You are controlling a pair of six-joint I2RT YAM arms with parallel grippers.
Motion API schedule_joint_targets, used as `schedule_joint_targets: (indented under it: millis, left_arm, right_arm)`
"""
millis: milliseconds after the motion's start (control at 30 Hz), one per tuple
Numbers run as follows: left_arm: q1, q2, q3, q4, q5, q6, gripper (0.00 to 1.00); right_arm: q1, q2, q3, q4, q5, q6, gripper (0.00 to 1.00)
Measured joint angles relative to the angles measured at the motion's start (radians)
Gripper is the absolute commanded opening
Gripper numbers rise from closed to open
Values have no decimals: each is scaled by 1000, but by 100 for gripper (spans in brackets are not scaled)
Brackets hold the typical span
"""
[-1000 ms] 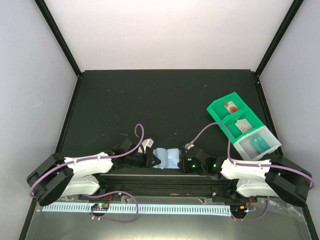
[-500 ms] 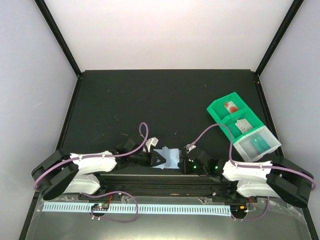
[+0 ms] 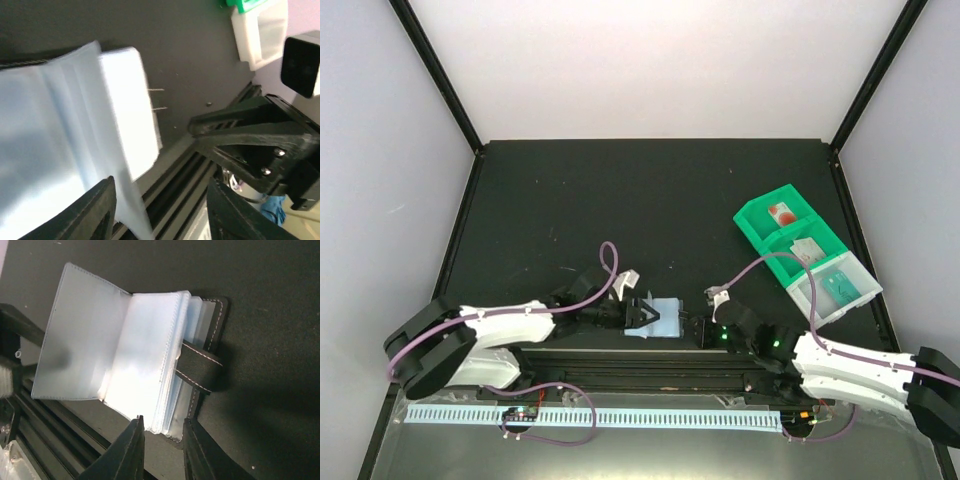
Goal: Take the credit cards out of the card holder
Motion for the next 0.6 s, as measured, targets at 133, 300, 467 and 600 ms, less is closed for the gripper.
schedule_joint_targets:
  millis: [133,300,467,600]
  left_arm:
    - [26,-93,0,-137,-67,40,63]
    - [53,-163,-4,-254,-143,65,64]
    - [61,-164,-31,-289,-177,66,62]
    - [65,-141,-38,-287,-177,64,61]
  right_arm:
    - [0,-51,8,-41,4,-1,34]
    - [0,-19,28,-53,5,1,35]
    - [0,111,81,-39,3,-1,36]
    - [0,168,103,-31,4,-3,36]
